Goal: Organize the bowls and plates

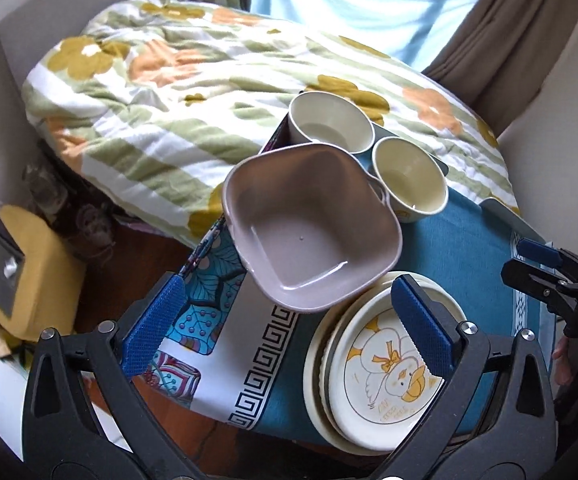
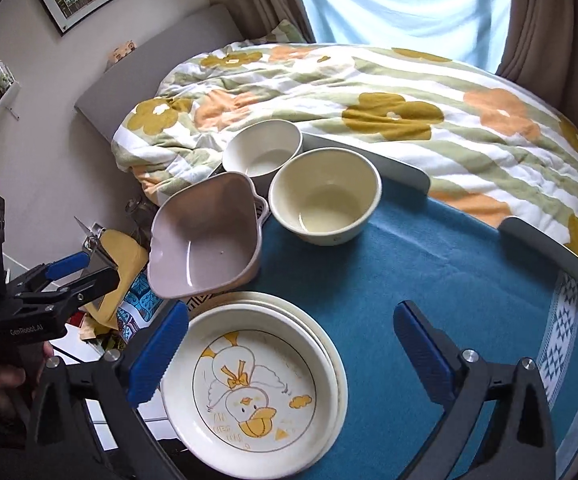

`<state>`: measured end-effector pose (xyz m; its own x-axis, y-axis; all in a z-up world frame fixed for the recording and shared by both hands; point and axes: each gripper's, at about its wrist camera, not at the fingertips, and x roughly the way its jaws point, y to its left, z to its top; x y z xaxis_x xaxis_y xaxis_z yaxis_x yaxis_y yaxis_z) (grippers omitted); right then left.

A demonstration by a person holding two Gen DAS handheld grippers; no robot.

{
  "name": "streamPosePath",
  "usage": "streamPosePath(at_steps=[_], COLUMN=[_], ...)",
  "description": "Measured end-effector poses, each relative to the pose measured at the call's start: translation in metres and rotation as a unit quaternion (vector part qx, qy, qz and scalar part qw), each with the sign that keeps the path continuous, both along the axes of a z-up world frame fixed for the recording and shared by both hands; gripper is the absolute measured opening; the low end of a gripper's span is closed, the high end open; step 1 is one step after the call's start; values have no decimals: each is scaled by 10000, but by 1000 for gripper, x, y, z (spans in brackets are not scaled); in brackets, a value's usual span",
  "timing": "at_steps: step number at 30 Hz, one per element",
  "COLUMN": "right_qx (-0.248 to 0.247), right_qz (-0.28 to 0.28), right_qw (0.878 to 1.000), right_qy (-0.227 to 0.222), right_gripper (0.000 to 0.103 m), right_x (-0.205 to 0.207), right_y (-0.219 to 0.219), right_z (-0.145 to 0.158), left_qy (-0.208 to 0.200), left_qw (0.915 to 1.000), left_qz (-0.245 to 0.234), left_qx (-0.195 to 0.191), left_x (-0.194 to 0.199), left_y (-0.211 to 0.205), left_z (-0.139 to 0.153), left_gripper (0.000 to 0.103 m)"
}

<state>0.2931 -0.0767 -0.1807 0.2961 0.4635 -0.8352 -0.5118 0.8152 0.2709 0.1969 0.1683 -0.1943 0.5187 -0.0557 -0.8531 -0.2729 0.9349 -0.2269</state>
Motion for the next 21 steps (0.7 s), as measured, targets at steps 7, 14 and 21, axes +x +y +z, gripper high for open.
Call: streamPosePath(at_steps=[7,14,21], right_qx=[64,107,1], right_qz=[304,538,579], right_qw=[9966,9902,9900], right_qy=[761,1281,1287], right_gripper=[102,86,49], right_x=[40,63,71], right_y=[53,90,105], right_z=[-45,-86,-101], left_qy=[503,921,986], left_qw=[9962,9913,9912], left_qz=[190,135,42], left_qx=[-686,-927,-886], left_x=[31,55,67], left_y=[24,28,35], left_z=[-47,-84,-98], left_gripper=[90,65,33])
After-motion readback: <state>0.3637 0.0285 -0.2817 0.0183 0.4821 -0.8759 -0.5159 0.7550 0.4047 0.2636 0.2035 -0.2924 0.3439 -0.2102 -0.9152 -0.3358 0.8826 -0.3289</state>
